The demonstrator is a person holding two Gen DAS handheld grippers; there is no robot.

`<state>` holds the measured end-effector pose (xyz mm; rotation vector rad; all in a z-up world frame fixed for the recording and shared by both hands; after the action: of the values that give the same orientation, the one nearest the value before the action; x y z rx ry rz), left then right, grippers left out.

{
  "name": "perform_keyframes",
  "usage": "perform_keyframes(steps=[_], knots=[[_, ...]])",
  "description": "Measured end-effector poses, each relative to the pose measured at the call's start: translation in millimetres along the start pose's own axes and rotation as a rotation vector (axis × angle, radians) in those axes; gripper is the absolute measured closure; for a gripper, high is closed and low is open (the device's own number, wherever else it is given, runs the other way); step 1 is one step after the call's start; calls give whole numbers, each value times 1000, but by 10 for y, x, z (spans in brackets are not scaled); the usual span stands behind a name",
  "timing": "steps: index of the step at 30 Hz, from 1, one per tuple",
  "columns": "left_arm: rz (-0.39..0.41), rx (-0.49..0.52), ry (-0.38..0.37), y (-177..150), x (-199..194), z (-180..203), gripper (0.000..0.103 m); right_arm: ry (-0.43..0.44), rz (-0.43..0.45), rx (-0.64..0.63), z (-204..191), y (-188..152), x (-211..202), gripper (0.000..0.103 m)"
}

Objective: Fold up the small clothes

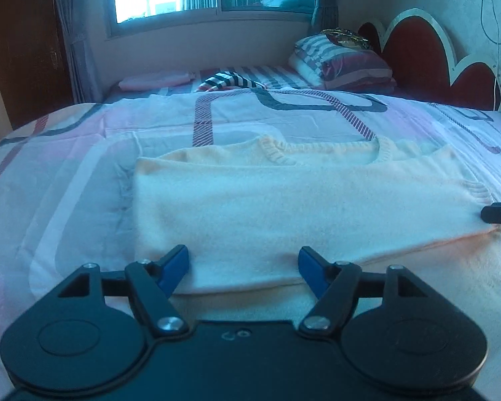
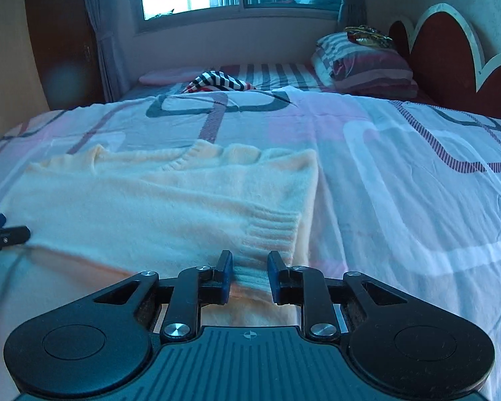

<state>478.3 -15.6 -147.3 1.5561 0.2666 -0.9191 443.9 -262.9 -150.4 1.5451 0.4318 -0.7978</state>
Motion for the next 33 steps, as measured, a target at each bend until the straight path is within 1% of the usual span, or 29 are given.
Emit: perform_keyframes(steps=[1,2,3,4,5,7,10,11,12,13,14,16,17,22,25,28,33], knots=[[2,3,28,27,-34,14,33,-3,2,3,6,1,-13,80],[23,14,46,84,-85,62,33,-10,2,2,-3,18,-38,80],[53,20,40,142,-128,139,31,-12,16,-2,-30,55,-74,80],[74,21,22,185,-153,229,29,6,37,-3,-78,101,-120,80],[82,20,-1,212,-155,329,25,31,51,-3,-143,132,-159,80],[67,22,-25,221,-95,515,25,63,54,-18,-267,136,-197,80],[32,30,-39,161,24,679,25,101,15,-51,-380,28,-170,80],[5,31,-39,116,79,699,24,102,0,-75,-390,-32,-134,80],[-32,30,-27,52,147,692,22,86,-5,-97,-360,-68,-90,80],[-36,26,-23,22,168,679,21,55,6,-99,-275,-73,-43,80],[-25,16,-25,14,168,666,20,36,11,-71,-167,-46,6,80],[-24,0,-27,8,173,650,20,49,-1,1,-17,18,90,80],[-24,-3,-21,8,171,652,19,58,-5,13,21,57,106,80],[-31,-7,2,3,164,665,19,89,-13,-38,33,70,77,80],[-46,-3,15,-7,182,669,17,109,-11,-29,68,40,63,80],[-61,3,27,0,191,678,16,103,-13,-32,61,85,34,80],[-67,12,29,-7,204,680,15,105,-28,-35,58,57,62,80]])
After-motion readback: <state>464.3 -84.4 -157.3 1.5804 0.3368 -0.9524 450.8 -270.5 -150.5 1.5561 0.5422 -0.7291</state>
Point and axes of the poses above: each gripper's, at about its wrist camera, not at the fingertips, and x roughly the way its jaws point, z to its right, y to its top, the point moved 10 cm from there along x, roughly the way its jaws point, and after that the axes turned 9 degrees about -y, right-handed, at the moved point
